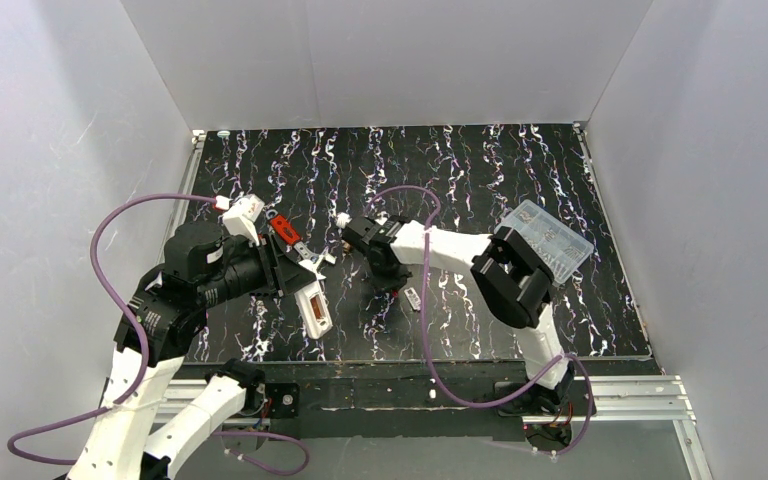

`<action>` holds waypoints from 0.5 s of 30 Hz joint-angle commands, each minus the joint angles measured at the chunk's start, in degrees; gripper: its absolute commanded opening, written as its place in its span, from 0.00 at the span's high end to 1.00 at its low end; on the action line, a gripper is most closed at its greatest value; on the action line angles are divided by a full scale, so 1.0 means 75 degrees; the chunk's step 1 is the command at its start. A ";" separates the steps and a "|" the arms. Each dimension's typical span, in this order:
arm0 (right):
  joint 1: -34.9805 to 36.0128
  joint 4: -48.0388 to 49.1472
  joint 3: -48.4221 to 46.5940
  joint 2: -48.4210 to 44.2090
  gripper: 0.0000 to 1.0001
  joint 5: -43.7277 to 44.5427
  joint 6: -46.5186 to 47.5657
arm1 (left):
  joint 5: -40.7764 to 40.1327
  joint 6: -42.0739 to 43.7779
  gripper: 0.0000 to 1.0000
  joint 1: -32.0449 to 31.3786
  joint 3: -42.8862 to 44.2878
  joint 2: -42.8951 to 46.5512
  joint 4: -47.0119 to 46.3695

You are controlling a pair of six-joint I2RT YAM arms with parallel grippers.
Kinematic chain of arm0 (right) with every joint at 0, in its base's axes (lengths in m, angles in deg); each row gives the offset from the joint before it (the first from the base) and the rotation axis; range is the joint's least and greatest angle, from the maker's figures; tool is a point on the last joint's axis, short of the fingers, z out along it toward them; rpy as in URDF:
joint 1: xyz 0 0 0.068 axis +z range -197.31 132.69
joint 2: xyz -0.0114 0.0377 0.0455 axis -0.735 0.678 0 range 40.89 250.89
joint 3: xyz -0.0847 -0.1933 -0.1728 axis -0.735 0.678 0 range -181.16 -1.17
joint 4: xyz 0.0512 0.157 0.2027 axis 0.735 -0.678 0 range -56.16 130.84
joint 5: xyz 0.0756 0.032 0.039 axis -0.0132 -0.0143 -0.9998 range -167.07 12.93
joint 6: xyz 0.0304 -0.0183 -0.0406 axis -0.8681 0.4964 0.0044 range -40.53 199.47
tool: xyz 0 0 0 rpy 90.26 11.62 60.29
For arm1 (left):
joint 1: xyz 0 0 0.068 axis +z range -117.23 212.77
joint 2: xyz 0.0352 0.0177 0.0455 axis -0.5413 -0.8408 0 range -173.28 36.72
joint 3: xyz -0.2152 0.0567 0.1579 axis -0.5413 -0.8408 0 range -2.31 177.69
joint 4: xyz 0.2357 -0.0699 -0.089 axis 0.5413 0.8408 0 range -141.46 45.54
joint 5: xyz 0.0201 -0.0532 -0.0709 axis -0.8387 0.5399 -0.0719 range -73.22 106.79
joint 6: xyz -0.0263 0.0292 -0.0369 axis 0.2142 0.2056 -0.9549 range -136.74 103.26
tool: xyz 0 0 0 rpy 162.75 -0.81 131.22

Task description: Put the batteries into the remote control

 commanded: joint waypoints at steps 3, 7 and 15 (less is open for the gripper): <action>-0.0019 -0.0142 0.0896 -0.0151 0.74 -0.0269 0.0414 | 0.0171 0.0052 1.00 -0.0024 0.0198 -0.0053 -0.0005; -0.0021 -0.0059 0.1017 -0.0140 0.68 -0.0329 0.0376 | 0.0169 0.0030 1.00 -0.0024 0.0216 -0.0053 -0.0009; -0.0015 0.0101 0.1120 -0.0136 0.74 -0.0446 0.0347 | 0.0170 0.0002 1.00 -0.0024 0.0167 -0.0022 0.0008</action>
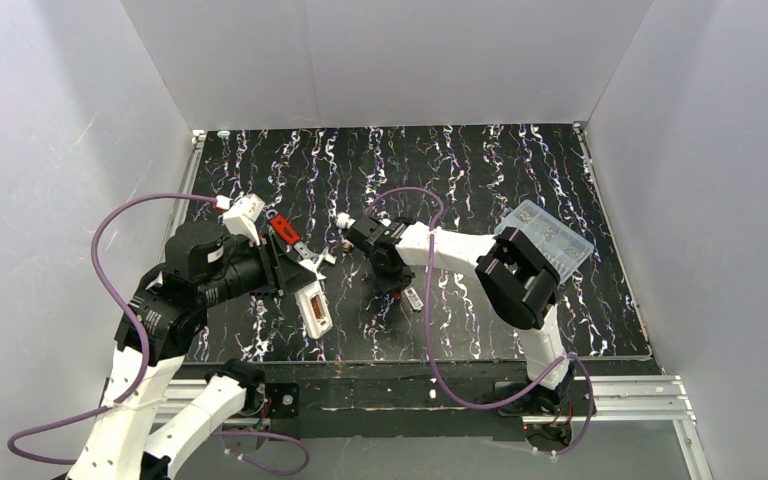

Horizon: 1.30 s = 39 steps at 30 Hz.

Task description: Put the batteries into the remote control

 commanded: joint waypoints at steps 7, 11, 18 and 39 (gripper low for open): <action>-0.0081 0.0144 0.0265 -0.0315 0.99 -0.0503 0.0059 | 0.0508 -0.0064 1.00 -0.0025 0.0146 -0.0085 -0.0262; -0.0569 0.0314 0.0392 -0.1490 0.99 -0.0790 -0.0213 | 0.1122 -0.0323 1.00 -0.0027 -0.0060 -0.0156 -0.1195; -0.0896 0.1810 0.1811 -0.4341 0.99 -0.0671 0.1068 | 0.2928 -0.1687 1.00 -0.0024 -0.1252 -0.0350 -0.5464; -0.0912 0.5200 0.4412 -0.9252 0.99 -0.0255 0.4683 | 0.1940 0.0304 1.00 -0.0035 -0.1403 -0.1194 -0.6878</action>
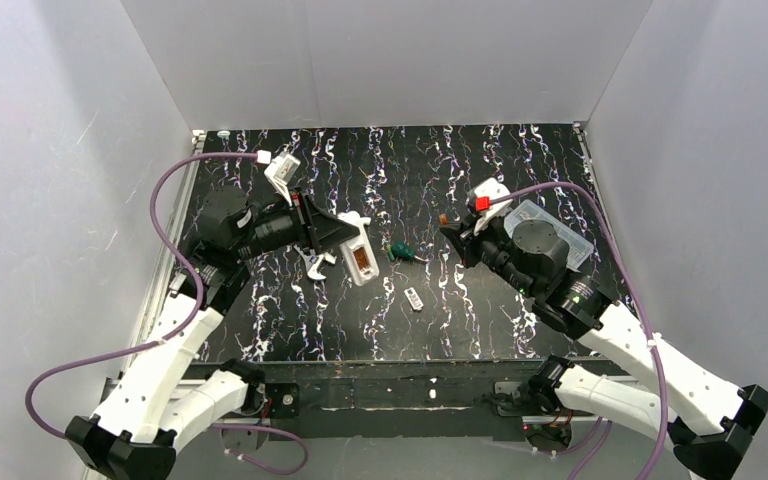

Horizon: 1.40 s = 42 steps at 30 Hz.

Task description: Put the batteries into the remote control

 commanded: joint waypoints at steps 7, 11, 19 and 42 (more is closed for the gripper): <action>0.0004 0.0417 -0.0453 0.0096 0.99 0.0228 0.0510 | -0.0792 0.1114 1.00 -0.0033 -0.0266 0.0475 -0.1231; 0.0004 0.0428 -0.0470 0.0106 0.99 0.0198 0.0485 | -0.0188 0.0950 1.00 -0.0033 -0.0538 0.0531 -0.2176; 0.0005 0.0367 -0.0497 0.0140 0.99 -0.0097 0.0569 | 0.0809 0.0988 1.00 -0.0033 -0.0479 0.0468 -0.2755; 0.0004 0.0255 -0.0758 -0.0416 0.99 -0.1799 0.1525 | -0.2284 -0.2662 1.00 -0.0121 -0.0663 0.0197 -0.4668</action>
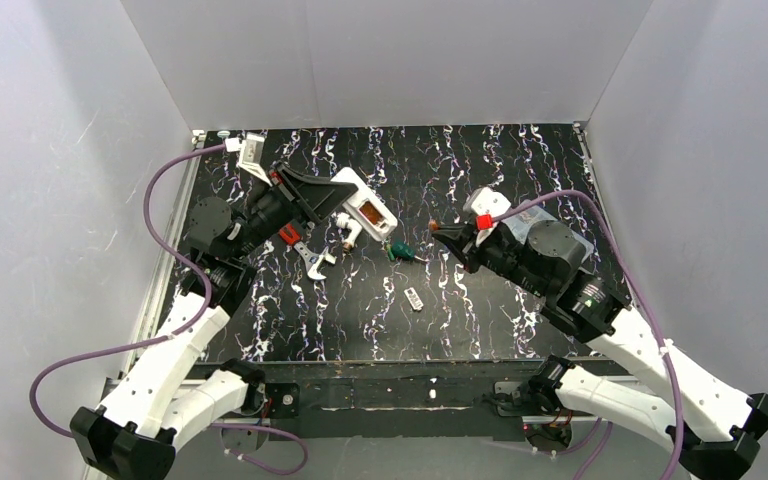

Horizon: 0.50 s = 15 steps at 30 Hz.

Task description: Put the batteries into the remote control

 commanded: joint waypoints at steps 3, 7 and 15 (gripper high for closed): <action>0.0007 0.0156 -0.0528 -0.0293 0.99 -0.0264 0.0324 | -0.1341 -0.0834 1.00 -0.0042 0.0003 0.0381 -0.0166; 0.0007 0.0304 -0.0365 -0.0572 0.99 -0.1118 0.0894 | -0.1313 -0.0935 1.00 -0.0042 0.0008 0.0340 0.0011; 0.0007 0.0505 -0.0019 -0.1029 0.99 -0.2791 0.2082 | -0.0883 -0.0498 1.00 -0.0044 0.0041 0.0325 0.0184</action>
